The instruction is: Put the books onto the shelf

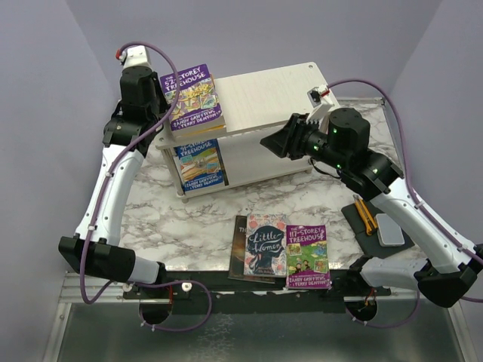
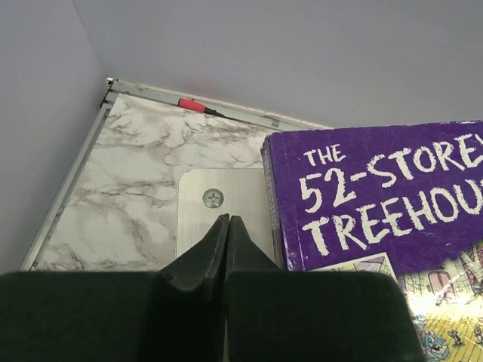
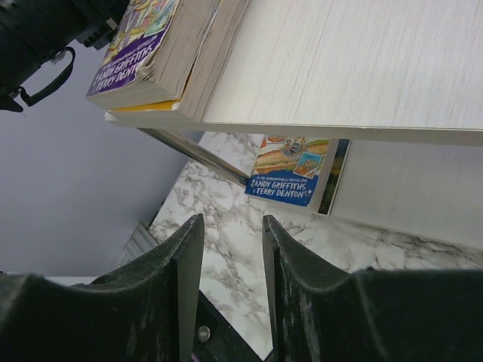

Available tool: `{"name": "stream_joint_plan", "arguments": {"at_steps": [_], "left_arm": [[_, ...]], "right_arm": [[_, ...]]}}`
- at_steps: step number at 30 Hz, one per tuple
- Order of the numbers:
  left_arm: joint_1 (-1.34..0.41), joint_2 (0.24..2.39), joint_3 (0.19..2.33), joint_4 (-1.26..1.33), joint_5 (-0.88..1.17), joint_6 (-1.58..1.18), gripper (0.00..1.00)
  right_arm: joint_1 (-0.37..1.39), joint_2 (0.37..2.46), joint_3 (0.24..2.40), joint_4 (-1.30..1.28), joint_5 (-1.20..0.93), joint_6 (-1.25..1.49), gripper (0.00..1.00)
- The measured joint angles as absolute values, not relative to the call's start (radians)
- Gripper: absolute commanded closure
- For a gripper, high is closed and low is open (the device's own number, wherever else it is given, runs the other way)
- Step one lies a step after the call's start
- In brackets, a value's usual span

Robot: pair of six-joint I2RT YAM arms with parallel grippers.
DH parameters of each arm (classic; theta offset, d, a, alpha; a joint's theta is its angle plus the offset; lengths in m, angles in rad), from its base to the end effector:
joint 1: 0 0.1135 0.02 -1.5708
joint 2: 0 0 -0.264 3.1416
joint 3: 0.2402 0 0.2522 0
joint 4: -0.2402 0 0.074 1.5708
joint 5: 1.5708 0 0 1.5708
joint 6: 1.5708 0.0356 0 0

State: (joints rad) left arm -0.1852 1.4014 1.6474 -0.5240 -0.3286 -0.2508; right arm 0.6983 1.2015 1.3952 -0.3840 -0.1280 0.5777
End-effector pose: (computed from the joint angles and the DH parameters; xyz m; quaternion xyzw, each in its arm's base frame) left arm 0.2990 -0.0443 0.4620 -0.1243 0.7839 -0.0010 0.6084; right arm 0.1969 0.1712 0.4451 -0.0870 0.7657 0.4181 0.4811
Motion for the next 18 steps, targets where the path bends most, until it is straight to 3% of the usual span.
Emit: {"name": "stream_joint_plan", "arguments": {"at_steps": [18], "left_arm": [[-0.184, 1.412, 1.661, -0.524, -0.274, -0.250, 1.00]], "right_arm": [[0.698, 1.206, 1.388, -0.383, -0.142, 0.578, 0.60]]}}
